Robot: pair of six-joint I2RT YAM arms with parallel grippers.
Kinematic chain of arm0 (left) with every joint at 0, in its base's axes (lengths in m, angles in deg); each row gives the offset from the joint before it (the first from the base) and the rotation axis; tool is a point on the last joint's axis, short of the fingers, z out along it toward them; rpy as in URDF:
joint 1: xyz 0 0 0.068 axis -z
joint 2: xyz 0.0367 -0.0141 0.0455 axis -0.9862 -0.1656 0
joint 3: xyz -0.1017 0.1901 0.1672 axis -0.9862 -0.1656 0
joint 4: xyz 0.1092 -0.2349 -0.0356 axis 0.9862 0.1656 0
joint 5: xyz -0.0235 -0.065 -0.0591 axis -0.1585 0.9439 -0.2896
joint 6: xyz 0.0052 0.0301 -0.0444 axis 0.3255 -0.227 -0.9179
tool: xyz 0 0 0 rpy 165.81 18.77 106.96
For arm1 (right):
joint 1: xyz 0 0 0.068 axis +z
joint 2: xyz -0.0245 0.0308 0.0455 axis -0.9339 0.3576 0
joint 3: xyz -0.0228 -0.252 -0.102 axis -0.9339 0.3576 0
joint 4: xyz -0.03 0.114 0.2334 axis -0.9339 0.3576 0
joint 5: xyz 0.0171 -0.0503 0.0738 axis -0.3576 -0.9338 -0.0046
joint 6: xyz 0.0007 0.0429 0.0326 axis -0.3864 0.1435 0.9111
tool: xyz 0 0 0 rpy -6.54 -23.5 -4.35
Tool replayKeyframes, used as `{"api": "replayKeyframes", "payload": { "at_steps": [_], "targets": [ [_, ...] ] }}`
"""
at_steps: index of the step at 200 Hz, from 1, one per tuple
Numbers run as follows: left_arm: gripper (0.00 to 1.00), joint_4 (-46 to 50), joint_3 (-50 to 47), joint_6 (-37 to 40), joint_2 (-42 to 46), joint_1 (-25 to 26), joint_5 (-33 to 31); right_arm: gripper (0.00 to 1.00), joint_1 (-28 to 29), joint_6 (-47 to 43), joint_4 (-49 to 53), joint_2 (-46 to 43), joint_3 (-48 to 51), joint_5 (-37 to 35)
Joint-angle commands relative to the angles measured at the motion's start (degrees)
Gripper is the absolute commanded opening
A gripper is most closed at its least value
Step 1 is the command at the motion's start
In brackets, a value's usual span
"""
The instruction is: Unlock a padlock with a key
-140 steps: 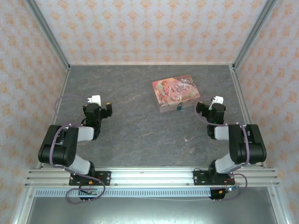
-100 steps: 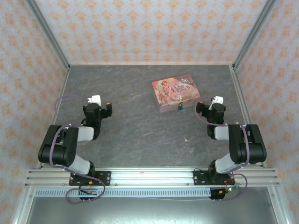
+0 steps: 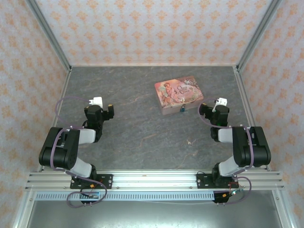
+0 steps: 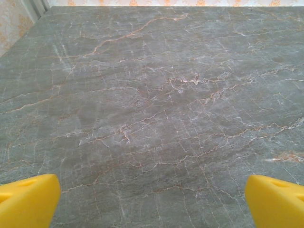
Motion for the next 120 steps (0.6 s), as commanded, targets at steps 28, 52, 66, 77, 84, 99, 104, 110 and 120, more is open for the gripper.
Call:
{"api": "replayKeyframes", "payload": {
  "at_steps": [28,52,66,77,84,99,104,110,120],
  "targets": [
    [1.0,3.5,2.3,-0.5,3.6,0.3,-4.0,0.99,0.3,1.2,4.3,-3.6,-2.2,-3.7],
    [1.0,18.0,6.4,-2.4,11.6,0.5,-4.8,0.99,0.2,5.6,20.3,-12.2,-6.5,-6.1],
    [1.0,25.1,8.8,-6.2,15.9,0.7,-4.5,0.99,0.2,8.4,26.3,-16.0,-7.8,-3.3],
    [1.0,30.3,11.1,-9.4,18.4,0.9,-2.8,0.99,0.2,10.4,30.6,-18.2,-9.2,-0.6],
    [1.0,33.5,12.7,-11.6,19.3,1.0,-1.8,0.99,0.2,11.6,33.3,-18.7,-10.3,0.7],
    [1.0,40.0,16.9,-15.6,20.0,1.8,1.5,0.99,0.2,13.4,39.0,-20.7,-12.5,3.4],
    [1.0,41.9,18.3,-16.7,19.8,2.3,2.3,0.99,0.2,13.7,40.4,-20.9,-13.2,4.5],
    [1.0,44.0,20.1,-17.6,19.5,3.1,2.8,0.99,0.2,14.0,41.8,-21.0,-13.9,5.6],
    [1.0,47.4,22.8,-18.9,18.5,4.9,3.2,0.99,0.1,14.4,44.1,-21.0,-15.4,7.3]
  ]
}}
